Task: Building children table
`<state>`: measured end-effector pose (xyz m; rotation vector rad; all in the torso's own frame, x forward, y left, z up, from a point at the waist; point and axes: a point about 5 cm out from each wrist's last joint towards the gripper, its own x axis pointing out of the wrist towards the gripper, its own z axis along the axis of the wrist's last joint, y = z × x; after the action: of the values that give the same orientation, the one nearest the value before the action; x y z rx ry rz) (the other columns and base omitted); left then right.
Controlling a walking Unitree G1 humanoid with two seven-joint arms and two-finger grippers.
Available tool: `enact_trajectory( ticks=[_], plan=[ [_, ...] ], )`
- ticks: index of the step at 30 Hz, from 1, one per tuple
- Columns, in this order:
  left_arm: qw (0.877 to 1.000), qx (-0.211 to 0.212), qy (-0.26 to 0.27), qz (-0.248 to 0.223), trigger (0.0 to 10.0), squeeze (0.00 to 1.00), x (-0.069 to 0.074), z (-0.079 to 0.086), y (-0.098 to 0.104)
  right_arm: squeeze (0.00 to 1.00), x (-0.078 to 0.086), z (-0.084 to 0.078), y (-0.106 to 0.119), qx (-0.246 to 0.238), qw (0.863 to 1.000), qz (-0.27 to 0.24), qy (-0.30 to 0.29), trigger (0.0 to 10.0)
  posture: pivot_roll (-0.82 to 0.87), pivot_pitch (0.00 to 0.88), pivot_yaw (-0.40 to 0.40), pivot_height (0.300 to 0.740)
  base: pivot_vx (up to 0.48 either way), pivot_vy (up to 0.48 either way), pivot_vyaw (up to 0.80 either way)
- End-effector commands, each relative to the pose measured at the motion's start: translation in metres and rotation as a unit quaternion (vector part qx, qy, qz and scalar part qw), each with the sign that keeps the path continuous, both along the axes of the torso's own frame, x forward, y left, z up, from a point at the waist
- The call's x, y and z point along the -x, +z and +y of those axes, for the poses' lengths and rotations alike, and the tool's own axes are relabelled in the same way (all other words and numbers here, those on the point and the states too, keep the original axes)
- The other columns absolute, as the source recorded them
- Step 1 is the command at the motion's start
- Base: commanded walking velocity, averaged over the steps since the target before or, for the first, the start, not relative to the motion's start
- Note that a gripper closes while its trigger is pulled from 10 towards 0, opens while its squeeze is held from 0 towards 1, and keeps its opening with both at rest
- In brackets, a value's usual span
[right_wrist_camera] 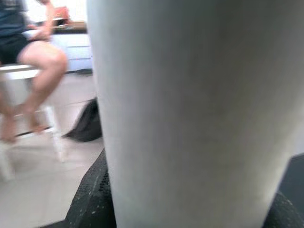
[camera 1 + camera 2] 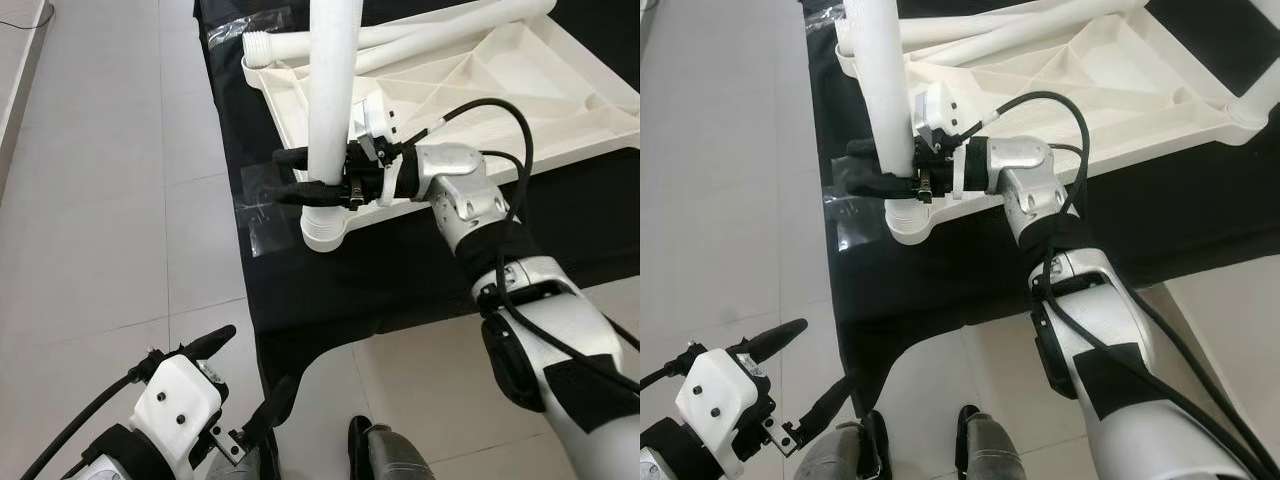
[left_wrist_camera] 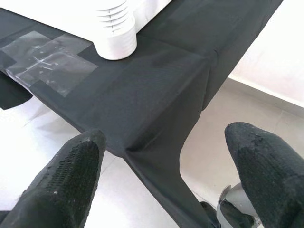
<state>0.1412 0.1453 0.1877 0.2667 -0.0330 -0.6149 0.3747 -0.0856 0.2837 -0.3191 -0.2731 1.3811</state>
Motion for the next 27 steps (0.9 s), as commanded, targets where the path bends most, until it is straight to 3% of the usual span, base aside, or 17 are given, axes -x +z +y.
enact_trajectory(
  ticks=[1,5,6,7,8,9,10,11,13,16,19,25,27],
  plan=[
    [1.000,-0.001,0.001,0.012,10.0,0.00,0.001,0.000,-0.006,0.00,-0.005,-0.006,-0.034,0.029,0.997,0.053,-0.054,10.0,0.09,0.376,0.005,0.740,0.000,0.000,0.00],
    [1.000,-0.002,0.002,0.010,10.0,0.00,-0.001,0.001,-0.007,0.00,0.005,0.000,-0.063,0.041,0.987,0.078,-0.135,10.0,0.07,0.368,0.002,0.740,0.000,0.000,0.00],
    [1.000,-0.002,0.002,0.010,10.0,0.00,-0.001,0.001,-0.008,0.00,0.008,0.004,-0.078,0.049,0.972,0.113,-0.200,10.0,0.07,0.364,-0.002,0.740,0.000,0.000,0.00],
    [1.000,-0.002,0.003,0.010,10.0,0.00,-0.002,0.001,-0.008,0.00,0.013,0.007,-0.093,0.037,0.935,0.144,-0.322,10.0,0.07,0.360,-0.005,0.740,0.000,0.000,0.00],
    [1.000,-0.003,0.003,0.010,10.0,0.00,-0.003,0.001,-0.009,0.00,0.016,0.004,-0.102,0.031,0.898,0.162,-0.407,10.0,0.07,0.358,-0.006,0.740,0.000,0.000,0.00],
    [1.000,-0.004,0.003,0.009,10.0,0.00,-0.004,0.001,-0.010,0.00,0.032,0.011,-0.112,0.020,0.877,0.180,-0.444,10.0,0.07,0.352,-0.007,0.740,0.000,0.000,0.00],
    [1.000,-0.004,0.003,0.009,10.0,0.00,-0.004,0.001,-0.010,0.00,0.032,0.011,-0.112,0.020,0.877,0.180,-0.444,10.0,0.07,0.352,-0.007,0.740,0.000,0.000,0.00],
    [1.000,-0.006,0.004,0.008,10.0,0.00,-0.004,0.001,-0.010,0.00,0.042,0.016,-0.116,0.009,0.871,0.189,-0.454,10.0,0.08,0.350,-0.007,0.740,0.000,0.000,0.00],
    [1.000,-0.006,0.004,0.008,10.0,0.00,-0.004,0.001,-0.010,0.00,0.042,0.016,-0.116,0.009,0.871,0.189,-0.454,10.0,0.08,0.350,-0.007,0.740,0.000,0.000,0.00],
    [1.000,-0.010,0.009,0.005,10.0,0.00,-0.009,0.004,-0.012,0.00,0.052,0.039,-0.118,-0.014,0.873,0.189,-0.449,10.0,0.08,0.326,-0.001,0.740,0.000,0.000,0.00],
    [0.999,-0.019,0.036,-0.004,10.0,0.00,-0.016,0.011,-0.014,0.00,0.048,0.059,-0.116,-0.048,0.869,0.171,-0.463,10.0,0.10,0.297,-0.002,0.740,0.000,0.000,0.00],
    [0.994,-0.037,0.099,-0.027,10.0,0.00,-0.028,0.032,-0.008,0.00,0.054,0.064,-0.115,-0.089,0.855,0.168,-0.482,10.0,0.11,0.278,0.002,0.740,0.000,0.000,0.00],
    [0.991,-0.037,0.122,-0.042,10.0,0.00,-0.035,0.043,0.000,0.00,0.063,0.064,-0.116,-0.095,0.842,0.175,-0.501,10.0,0.11,0.271,0.006,0.740,0.000,0.000,0.00]
  ],
)
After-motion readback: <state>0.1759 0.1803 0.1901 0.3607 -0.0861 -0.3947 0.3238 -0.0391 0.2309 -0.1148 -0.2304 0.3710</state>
